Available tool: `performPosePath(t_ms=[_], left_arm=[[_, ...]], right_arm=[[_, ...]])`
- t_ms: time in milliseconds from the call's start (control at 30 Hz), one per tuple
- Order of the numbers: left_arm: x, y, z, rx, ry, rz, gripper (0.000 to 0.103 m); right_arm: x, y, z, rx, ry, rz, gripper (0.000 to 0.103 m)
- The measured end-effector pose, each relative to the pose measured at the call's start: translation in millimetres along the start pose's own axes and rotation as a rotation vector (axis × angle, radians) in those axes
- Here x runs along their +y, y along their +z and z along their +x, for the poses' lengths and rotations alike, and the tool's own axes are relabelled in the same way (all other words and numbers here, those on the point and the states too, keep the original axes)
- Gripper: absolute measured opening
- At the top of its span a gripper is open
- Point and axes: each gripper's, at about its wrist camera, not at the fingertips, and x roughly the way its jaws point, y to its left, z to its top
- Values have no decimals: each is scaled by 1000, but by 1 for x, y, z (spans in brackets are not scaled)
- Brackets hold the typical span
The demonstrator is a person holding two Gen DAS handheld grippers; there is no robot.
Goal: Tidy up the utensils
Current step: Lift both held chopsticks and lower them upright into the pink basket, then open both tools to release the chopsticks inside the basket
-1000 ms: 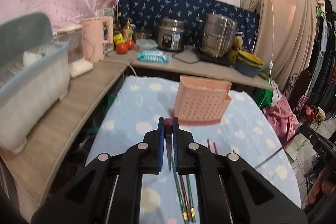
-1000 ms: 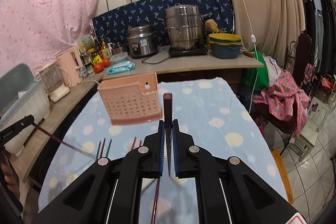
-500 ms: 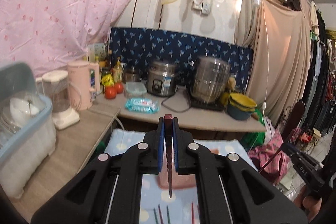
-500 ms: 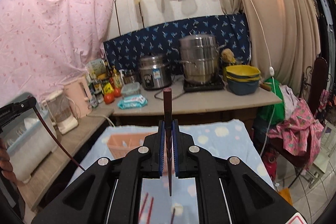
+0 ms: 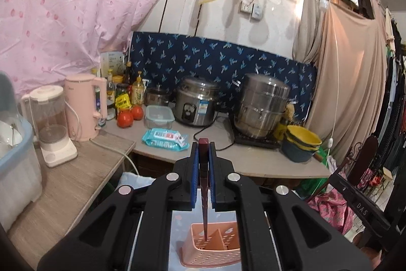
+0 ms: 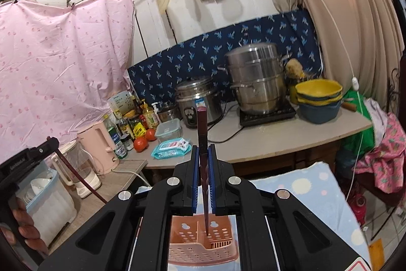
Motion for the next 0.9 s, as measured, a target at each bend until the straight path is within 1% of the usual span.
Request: performPosePath(t_ms=[200,333,533,600,633,667,700,733,767,800,900], left_arm=[[17,-28,38,87,26,-14,7],[28,-38,51,123,25,-38,8],[32,-49,60,150,37,-41,9],[35,-52,61,155,39,-50,11],[36,-53,61,157,41,-58,15],[37,-54,61,157,36,-63,24],[38,-56,59,154,41,-64,31],[38,-56,56,147,49,-60,34],[38,-56,54,143,54,-56,39],[37,-57,50,140,63,-52,42],[38,-60,42,145,60,-62,43]], right_arm=[[-23,-25,36,72,6,41,7],[-36,-39,56,114,-10,67,7],[-45,-52,68,152,-31,61,7],[-46,-57,68,151,-42,54,11],[-45,-58,67,150,-55,48,14],[-45,-59,65,147,-57,45,23],[-46,-59,63,140,-61,43,28],[-46,-60,59,130,-67,41,36],[-46,-60,56,124,-69,36,40],[-44,-60,52,117,-71,28,40],[-42,-61,41,107,-70,21,42]])
